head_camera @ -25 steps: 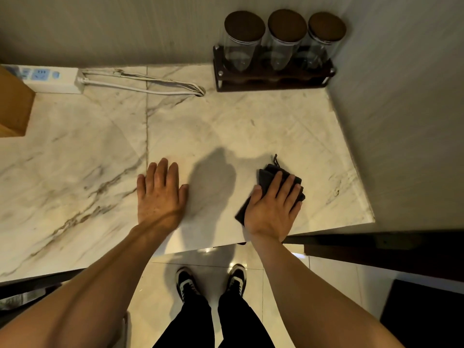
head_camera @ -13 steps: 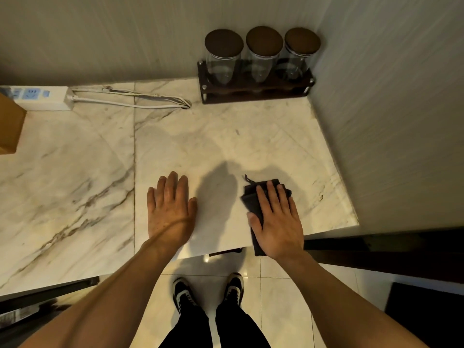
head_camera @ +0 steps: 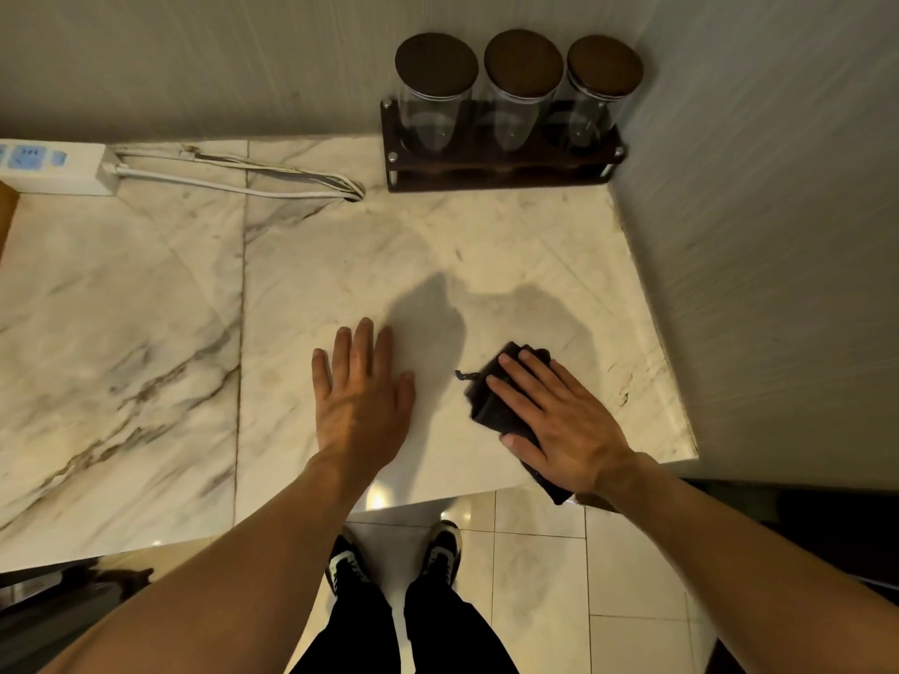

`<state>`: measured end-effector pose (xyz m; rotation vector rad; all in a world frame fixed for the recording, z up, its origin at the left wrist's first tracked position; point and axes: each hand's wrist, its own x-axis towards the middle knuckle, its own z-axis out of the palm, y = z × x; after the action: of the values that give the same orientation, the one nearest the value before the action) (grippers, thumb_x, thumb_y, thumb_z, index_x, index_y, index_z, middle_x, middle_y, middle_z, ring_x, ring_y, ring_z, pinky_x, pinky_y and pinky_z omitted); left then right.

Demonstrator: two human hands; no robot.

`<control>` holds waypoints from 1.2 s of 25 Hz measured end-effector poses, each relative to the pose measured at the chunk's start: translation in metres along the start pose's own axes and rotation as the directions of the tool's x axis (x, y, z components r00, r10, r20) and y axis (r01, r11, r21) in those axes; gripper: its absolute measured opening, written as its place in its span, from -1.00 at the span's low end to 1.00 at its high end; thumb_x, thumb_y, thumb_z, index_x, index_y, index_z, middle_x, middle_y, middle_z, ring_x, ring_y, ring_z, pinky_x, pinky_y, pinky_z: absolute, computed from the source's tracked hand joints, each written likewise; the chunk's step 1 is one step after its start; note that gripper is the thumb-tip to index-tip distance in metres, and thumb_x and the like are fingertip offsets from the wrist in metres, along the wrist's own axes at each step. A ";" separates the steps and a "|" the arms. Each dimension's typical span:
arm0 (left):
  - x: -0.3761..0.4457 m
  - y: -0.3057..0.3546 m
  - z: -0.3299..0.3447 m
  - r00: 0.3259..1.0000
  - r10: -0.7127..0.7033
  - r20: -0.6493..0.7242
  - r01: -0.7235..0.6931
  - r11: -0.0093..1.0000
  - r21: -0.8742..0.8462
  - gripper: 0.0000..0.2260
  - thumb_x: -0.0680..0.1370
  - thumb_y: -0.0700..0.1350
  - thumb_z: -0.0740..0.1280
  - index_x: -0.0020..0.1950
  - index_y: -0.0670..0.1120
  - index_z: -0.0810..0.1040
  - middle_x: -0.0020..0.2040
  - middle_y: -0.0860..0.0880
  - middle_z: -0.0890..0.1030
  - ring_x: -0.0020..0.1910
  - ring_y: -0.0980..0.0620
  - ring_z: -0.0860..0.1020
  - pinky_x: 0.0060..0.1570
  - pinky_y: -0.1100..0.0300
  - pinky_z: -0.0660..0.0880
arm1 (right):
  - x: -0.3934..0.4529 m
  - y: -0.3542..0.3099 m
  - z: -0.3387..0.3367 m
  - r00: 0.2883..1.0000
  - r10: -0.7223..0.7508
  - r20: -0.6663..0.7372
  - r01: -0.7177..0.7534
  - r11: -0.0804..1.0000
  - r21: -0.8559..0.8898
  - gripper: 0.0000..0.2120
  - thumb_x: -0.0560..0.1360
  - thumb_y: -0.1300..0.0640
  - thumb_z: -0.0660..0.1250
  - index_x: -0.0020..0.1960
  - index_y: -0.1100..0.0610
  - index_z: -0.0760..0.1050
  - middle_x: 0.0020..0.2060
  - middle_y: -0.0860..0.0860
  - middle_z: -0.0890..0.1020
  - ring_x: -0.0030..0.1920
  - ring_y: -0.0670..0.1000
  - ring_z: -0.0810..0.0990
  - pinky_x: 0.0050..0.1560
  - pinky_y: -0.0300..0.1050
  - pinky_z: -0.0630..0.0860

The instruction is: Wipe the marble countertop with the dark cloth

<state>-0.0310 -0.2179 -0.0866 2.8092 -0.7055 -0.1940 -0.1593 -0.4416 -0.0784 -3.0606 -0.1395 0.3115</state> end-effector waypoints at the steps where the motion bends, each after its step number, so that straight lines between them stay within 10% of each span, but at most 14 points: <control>1: 0.001 0.000 0.001 1.000 -0.016 0.006 0.016 1.000 -0.004 -0.47 0.60 0.11 -0.02 0.51 -0.11 0.17 0.54 -0.15 0.19 0.52 -0.19 0.06 0.47 -0.21 -0.08 | 0.003 0.005 -0.001 1.000 -0.029 0.008 0.029 1.000 -0.001 -0.38 0.56 -0.21 0.05 0.54 -0.01 0.02 0.55 0.04 0.06 0.55 0.06 -0.06 0.50 0.06 0.00; 14: 0.004 0.007 0.003 0.996 -0.068 0.050 0.063 0.993 0.103 -0.43 0.59 0.13 -0.04 0.53 -0.12 0.14 0.53 -0.19 0.21 0.51 -0.22 0.07 0.46 -0.22 -0.06 | 0.061 0.058 -0.015 0.976 -0.219 -0.007 0.219 0.976 -0.017 -0.38 0.55 -0.16 0.09 0.54 0.01 0.05 0.54 0.06 0.10 0.54 0.09 0.00 0.49 0.07 0.01; 30: 0.009 0.008 0.009 0.989 -0.129 0.076 0.117 0.981 0.152 -0.45 0.57 0.15 -0.02 0.52 -0.04 0.16 0.53 -0.10 0.21 0.51 -0.13 0.11 0.42 -0.24 0.07 | 0.163 0.092 -0.038 0.997 0.059 -0.046 -0.057 0.998 0.033 -0.40 0.57 -0.19 -0.05 0.55 -0.01 -0.02 0.56 0.03 0.04 0.54 0.05 -0.07 0.51 0.08 0.01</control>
<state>-0.0284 -0.2307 -0.0936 3.0045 -0.5861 -0.2968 0.0156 -0.5190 -0.0802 -3.0423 -0.0430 0.2430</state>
